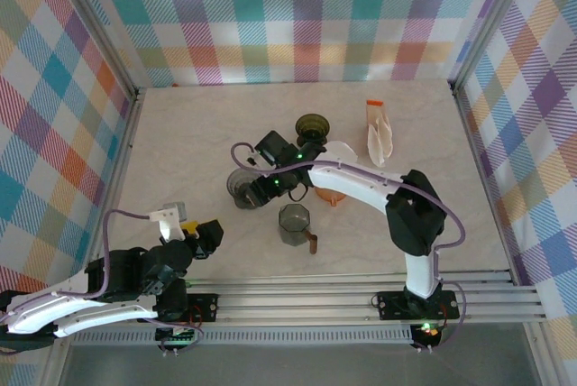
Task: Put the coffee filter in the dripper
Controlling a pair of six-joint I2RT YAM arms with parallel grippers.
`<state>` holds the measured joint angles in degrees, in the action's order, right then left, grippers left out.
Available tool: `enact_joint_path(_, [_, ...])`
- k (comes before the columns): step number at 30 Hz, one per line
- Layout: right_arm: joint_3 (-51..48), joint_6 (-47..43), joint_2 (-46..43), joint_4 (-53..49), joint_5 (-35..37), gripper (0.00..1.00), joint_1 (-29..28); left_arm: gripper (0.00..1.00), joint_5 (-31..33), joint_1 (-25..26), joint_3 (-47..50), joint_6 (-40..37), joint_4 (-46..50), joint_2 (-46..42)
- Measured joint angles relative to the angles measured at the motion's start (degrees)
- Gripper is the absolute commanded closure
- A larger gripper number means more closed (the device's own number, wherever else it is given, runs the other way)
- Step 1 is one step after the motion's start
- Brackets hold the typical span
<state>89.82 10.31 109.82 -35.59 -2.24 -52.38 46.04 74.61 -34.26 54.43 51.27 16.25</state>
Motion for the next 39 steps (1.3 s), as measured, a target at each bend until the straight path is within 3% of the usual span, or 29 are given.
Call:
enact_joint_path(22, [1.7,0.2,5.8,3.6,-6.0,0.29,0.1,0.26,1.2,0.0,0.0,0.3,2.9,-3.5])
enact_joint_path(31, [1.7,-0.8,5.8,3.4,-3.1,0.3,-2.4,0.25,1.2,0.0,0.4,0.9,3.1,-4.5])
enact_joint_path(39, [2.6,-1.6,7.3,3.6,3.1,0.39,-3.0,0.24,1.2,0.0,0.4,1.4,3.0,-4.5])
